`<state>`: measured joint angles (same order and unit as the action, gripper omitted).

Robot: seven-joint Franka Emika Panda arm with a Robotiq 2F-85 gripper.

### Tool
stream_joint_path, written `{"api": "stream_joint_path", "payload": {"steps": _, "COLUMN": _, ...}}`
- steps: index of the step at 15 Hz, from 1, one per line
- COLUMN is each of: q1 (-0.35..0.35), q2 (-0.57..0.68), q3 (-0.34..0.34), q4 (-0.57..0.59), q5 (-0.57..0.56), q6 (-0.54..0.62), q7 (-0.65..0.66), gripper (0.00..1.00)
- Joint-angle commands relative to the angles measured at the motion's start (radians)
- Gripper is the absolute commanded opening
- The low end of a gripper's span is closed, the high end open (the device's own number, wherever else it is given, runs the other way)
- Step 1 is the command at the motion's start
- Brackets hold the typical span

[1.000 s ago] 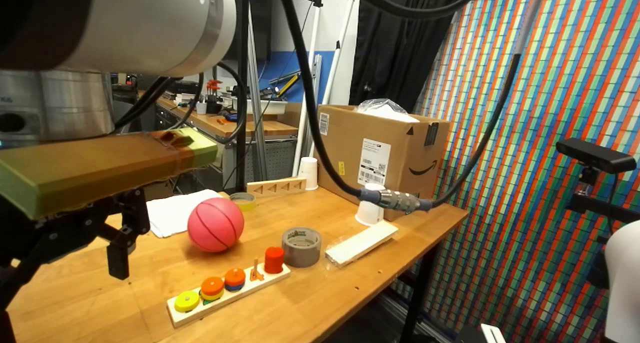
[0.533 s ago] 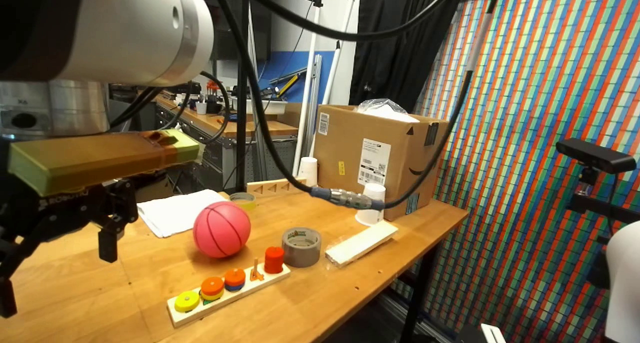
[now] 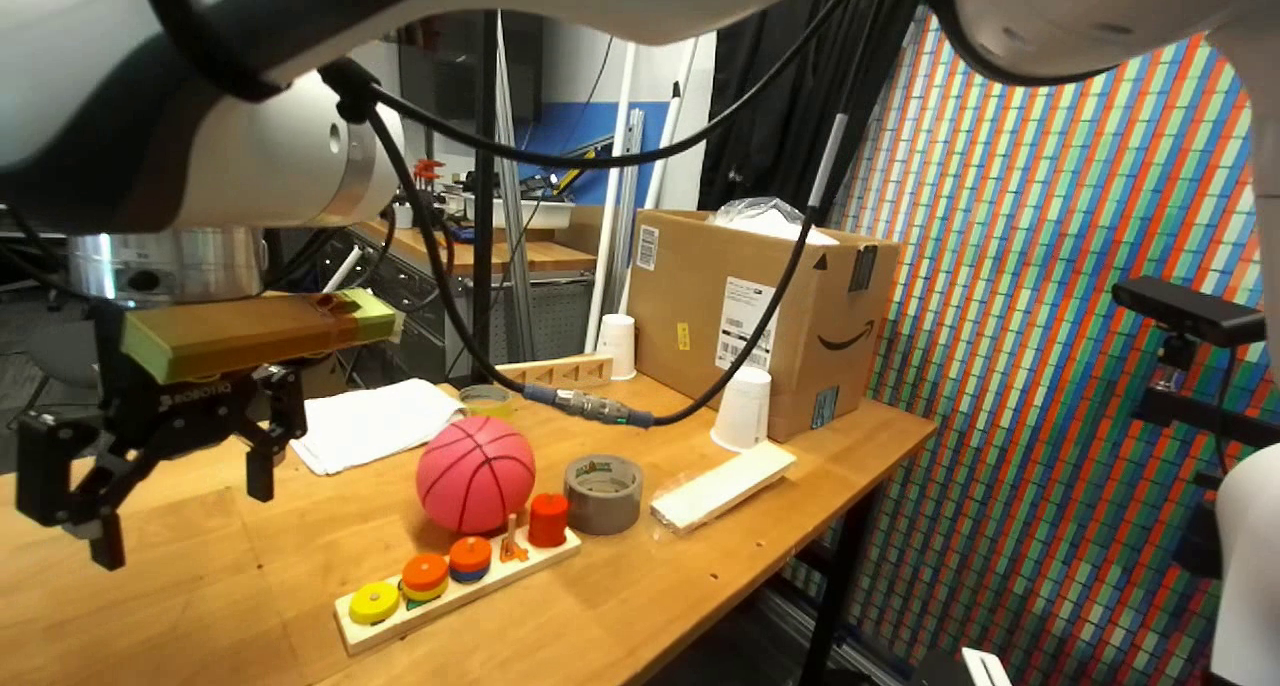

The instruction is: Push the basketball to the right side of the table

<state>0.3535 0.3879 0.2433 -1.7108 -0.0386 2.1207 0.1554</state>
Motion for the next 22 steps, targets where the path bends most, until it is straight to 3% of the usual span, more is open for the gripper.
{"api": "stream_joint_path", "payload": {"steps": 1, "q1": -0.025, "q2": 0.037, "q3": -0.036, "q4": 0.031, "q5": 0.014, "q6": -0.061, "q7": 0.016, "gripper": 1.00}}
{"api": "stream_joint_path", "payload": {"steps": 10, "q1": -0.103, "q2": 0.060, "q3": -0.139, "q4": 0.043, "q5": -0.030, "q6": -0.115, "q7": 0.035, "gripper": 1.00}}
{"api": "stream_joint_path", "payload": {"steps": 16, "q1": -0.120, "q2": -0.010, "q3": -0.265, "q4": 0.119, "q5": -0.348, "q6": -0.114, "q7": 0.052, "gripper": 1.00}}
{"api": "stream_joint_path", "payload": {"steps": 19, "q1": -0.126, "q2": -0.101, "q3": -0.293, "q4": 0.043, "q5": -0.467, "q6": -0.057, "q7": 0.128, "gripper": 1.00}}
{"api": "stream_joint_path", "payload": {"steps": 22, "q1": -0.136, "q2": -0.195, "q3": -0.246, "q4": -0.096, "q5": -0.420, "q6": -0.053, "q7": 0.158, "gripper": 1.00}}
